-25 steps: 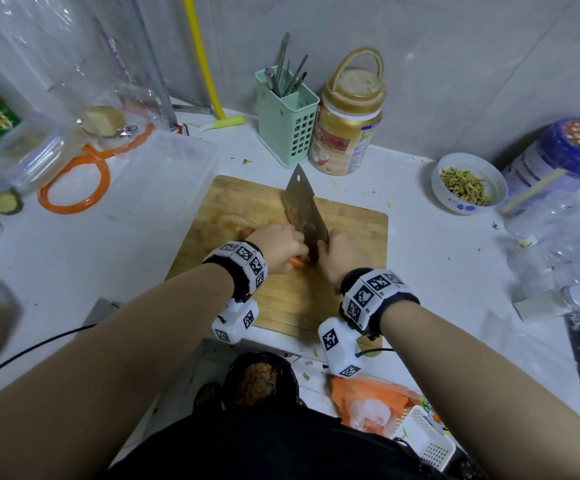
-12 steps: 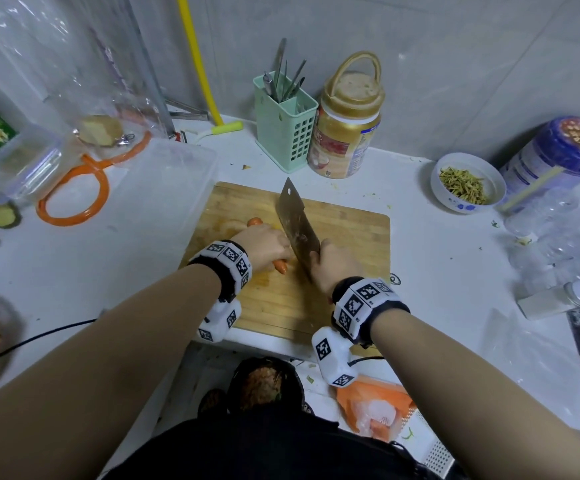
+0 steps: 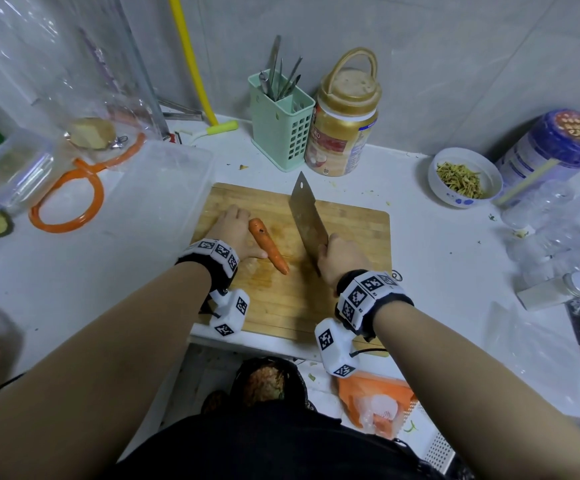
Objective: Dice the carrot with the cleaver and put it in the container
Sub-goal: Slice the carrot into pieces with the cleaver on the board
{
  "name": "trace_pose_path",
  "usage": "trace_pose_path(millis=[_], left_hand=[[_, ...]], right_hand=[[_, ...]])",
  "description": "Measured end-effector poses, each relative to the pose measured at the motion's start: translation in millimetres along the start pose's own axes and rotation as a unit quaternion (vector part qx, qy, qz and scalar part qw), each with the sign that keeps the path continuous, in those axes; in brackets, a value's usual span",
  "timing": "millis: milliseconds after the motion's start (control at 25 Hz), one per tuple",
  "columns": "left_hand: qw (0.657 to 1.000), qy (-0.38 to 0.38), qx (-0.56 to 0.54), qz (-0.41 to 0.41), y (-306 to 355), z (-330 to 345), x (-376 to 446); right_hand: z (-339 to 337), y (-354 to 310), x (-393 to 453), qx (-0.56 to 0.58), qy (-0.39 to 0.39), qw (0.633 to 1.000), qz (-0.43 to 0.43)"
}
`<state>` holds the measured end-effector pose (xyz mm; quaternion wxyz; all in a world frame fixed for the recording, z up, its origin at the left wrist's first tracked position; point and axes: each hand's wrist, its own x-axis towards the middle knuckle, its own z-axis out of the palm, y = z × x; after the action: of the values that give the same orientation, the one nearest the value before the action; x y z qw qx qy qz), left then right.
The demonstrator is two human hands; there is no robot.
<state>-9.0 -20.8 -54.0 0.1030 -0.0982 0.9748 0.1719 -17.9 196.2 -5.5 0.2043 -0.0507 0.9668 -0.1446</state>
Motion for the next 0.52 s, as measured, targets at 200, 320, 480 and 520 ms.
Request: trace_pose_path(millis=[200, 320, 480, 520], left_hand=[[1.000, -0.015, -0.016, 0.008, -1.5, 1.2, 4.3], [0.998, -0.032, -0.030, 0.044, 4.4, -0.1, 6.5], [0.995, -0.056, -0.006, 0.086, 15.7, 2.3, 8.3], [0.994, -0.057, 0.007, 0.094, 18.8, 3.1, 7.5]], right_hand=[[5.0, -8.6, 0.1, 0.001, 0.005, 1.000, -0.005], [8.9, -13.3, -1.5, 0.008, 0.003, 1.000, -0.004], [14.1, -20.6, -5.2, 0.002, 0.008, 1.000, 0.004], [15.6, -22.4, -6.0, -0.002, 0.008, 1.000, 0.007]])
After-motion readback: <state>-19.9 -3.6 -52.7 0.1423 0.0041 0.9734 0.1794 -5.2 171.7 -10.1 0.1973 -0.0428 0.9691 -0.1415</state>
